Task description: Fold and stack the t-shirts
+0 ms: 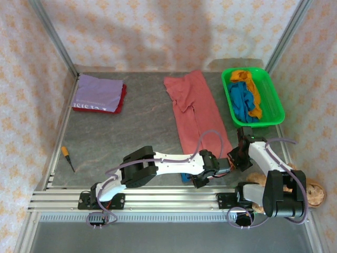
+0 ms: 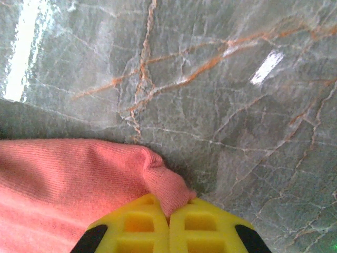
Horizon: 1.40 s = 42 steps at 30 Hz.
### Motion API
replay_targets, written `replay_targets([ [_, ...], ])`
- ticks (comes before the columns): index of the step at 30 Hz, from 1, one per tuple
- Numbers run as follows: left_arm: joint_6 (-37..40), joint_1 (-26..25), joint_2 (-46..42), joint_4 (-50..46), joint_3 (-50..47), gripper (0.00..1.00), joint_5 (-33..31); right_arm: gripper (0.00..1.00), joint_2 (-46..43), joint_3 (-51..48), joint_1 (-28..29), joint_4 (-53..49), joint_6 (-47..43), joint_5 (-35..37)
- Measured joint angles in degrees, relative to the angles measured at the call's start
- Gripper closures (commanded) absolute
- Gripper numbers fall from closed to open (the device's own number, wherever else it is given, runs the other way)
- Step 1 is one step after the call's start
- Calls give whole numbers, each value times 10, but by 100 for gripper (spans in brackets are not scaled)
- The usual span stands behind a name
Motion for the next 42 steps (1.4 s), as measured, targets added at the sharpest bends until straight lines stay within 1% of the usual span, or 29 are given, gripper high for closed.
replay_targets([
  [3,0,0,0,2,0,93,2,100,-11,-1,0,0,0,-6],
  [4,1,0,0,2,0,98,0,100,-17,-1,0,-2,0,-8],
  [5,2,1,-1,2,0,100,-1,100,-25,-1,0,-3,1,-9],
  [14,2,8,-6,-6,20,100,-1,100,-112,5,0,-34,8,-10],
  [18,1,20,-22,-23,54,100,6,100,-121,19,0,-52,8,-18],
  [22,-1,49,-37,-44,100,100,22,100,-118,64,0,-72,3,-28],
  [27,9,100,-47,-78,129,100,38,100,-82,143,0,-80,-11,-49],
  [35,40,184,-47,-120,155,100,72,100,27,259,1,-80,-38,-80],
  [42,71,257,-47,-140,189,100,86,100,113,339,23,-78,-46,-90],
])
